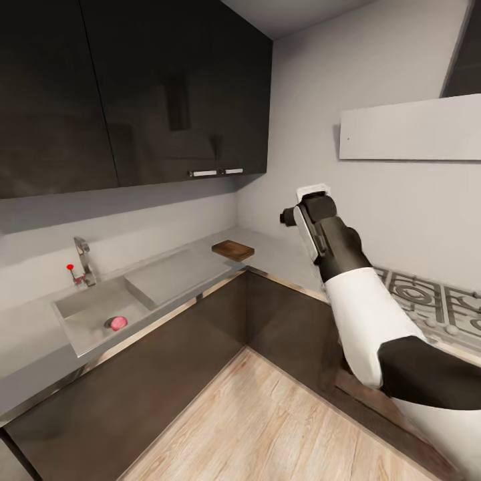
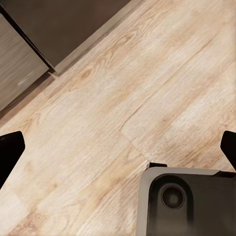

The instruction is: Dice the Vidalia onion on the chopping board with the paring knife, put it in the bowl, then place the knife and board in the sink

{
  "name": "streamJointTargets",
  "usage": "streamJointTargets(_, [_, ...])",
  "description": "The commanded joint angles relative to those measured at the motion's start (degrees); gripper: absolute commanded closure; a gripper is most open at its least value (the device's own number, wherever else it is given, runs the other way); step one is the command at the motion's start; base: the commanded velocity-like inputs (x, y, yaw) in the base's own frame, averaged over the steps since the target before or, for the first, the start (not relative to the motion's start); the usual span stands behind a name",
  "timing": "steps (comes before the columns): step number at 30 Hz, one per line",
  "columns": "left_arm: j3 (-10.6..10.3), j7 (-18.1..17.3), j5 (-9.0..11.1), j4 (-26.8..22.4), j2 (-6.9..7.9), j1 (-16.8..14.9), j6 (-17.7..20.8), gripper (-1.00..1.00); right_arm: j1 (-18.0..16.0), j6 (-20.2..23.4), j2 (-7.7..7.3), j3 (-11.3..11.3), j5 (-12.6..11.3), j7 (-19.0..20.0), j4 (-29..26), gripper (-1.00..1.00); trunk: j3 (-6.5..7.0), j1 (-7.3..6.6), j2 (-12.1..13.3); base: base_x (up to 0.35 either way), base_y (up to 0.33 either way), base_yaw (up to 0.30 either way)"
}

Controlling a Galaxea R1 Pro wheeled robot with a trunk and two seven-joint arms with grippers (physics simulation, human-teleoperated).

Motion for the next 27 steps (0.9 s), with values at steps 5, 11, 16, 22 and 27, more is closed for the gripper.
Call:
streamJointTargets(5, [0.0,0.0,0.1,-0.1,0.0,0.1,-0.1,-1.0,-10.2,-1.7,0.18,-0.1,-0.5,0.2,15.8,-1.0,-0.02,0.02,0.0,0.0,0.0,0.0])
streamJointTargets(11, [-0.2,0.1,0.1,0.3,0.0,0.1,-0.1,-1.0,-11.8,-5.9,-0.88,-2.7,-10.6,1.3,21.3,-1.0,-0.02,0.02,0.0,0.0,0.0,0.0])
streamJointTargets(16, [-0.2,0.1,0.1,2.9,0.0,0.1,-0.1,-1.0,-11.9,-6.3,-4.82,-3.4,-17.9,8.3,21.3,-1.0,-0.02,0.02,0.0,0.0,0.0,0.0])
streamJointTargets(22, [-0.2,0.2,0.1,3.3,-0.02,0.0,-0.1,-1.0,-11.9,-6.4,-6.65,-3.3,-18.5,13.7,21.3,-1.0,-0.02,0.02,0.0,0.0,0.0,0.0])
streamJointTargets(27, [-0.2,0.2,0.1,3.6,-0.84,0.0,-0.1,-1.0,-11.8,-6.4,-6.88,-3.0,-18.3,14.1,21.3,-1.0,-0.02,0.02,0.0,0.0,0.0,0.0])
